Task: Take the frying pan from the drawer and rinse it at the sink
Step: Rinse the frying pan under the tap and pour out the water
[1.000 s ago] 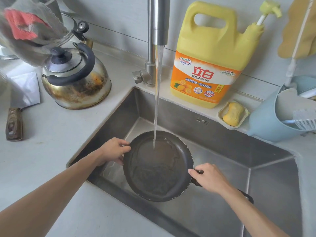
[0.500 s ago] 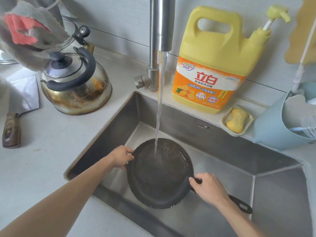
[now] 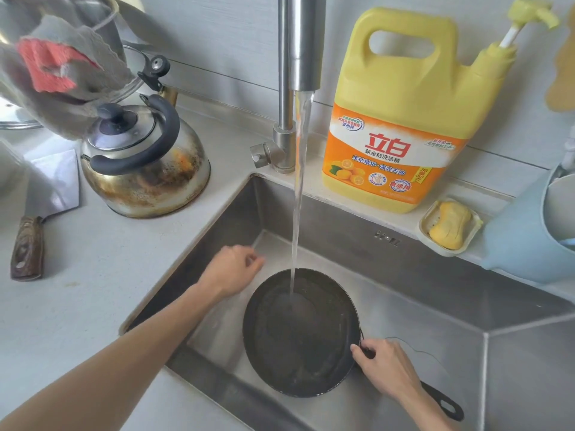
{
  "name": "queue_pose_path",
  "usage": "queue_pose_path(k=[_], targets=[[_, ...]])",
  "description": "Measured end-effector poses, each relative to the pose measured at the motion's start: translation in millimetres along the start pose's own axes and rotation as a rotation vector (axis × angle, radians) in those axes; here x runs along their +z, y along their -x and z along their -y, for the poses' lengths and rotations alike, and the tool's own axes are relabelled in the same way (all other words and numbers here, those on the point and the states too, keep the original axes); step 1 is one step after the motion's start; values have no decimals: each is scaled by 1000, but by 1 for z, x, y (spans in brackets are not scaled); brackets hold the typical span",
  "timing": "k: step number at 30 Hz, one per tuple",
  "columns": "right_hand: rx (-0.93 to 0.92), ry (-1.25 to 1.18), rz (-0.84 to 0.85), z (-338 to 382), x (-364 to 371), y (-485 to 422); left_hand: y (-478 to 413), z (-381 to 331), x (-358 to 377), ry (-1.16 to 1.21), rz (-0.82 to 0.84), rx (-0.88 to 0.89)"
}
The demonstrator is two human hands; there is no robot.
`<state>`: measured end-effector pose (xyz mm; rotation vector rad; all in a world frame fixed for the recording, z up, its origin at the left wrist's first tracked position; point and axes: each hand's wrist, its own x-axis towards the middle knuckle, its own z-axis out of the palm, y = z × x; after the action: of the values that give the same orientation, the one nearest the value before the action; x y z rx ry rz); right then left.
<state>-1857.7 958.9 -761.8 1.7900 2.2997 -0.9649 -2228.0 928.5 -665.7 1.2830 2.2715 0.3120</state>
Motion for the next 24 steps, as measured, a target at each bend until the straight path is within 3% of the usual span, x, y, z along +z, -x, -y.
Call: queue_pose_path(k=[3, 7, 12, 24], targets=[[-2, 9, 9, -2, 2, -1, 5, -38, -54, 106, -294, 108], [-19, 1, 14, -5, 2, -3, -9, -80, -115, 114, -434, 148], [-19, 3, 30, -4, 1, -5, -22, -95, -136, -75, -419, 126], [-30, 29, 44, 2, -5, -5, -40, -105, -133, -250, -350, 155]])
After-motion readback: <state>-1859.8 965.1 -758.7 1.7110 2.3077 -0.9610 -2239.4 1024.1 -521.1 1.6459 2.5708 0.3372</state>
